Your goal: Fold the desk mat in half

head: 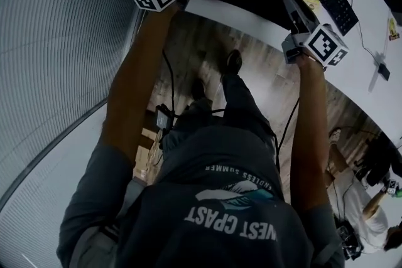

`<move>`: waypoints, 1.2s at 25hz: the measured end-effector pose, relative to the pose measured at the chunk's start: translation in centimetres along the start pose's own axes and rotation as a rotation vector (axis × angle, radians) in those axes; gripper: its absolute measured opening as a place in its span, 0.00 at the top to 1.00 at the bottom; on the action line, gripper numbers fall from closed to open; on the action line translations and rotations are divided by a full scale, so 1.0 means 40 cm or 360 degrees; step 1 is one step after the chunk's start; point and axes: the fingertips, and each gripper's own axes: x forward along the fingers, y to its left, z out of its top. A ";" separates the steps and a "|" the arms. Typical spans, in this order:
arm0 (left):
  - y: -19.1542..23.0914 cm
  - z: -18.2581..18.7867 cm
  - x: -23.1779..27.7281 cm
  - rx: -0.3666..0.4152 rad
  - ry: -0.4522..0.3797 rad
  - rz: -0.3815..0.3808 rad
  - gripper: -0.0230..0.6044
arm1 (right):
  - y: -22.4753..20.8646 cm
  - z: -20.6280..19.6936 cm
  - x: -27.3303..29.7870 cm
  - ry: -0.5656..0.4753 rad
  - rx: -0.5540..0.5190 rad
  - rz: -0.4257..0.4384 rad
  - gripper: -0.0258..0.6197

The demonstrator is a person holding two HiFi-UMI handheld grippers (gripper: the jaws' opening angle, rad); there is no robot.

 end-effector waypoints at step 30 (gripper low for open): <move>-0.356 0.203 -0.624 0.1012 -0.0038 -0.0245 0.90 | 0.657 -0.053 -0.259 -0.0103 -0.1316 0.0191 0.91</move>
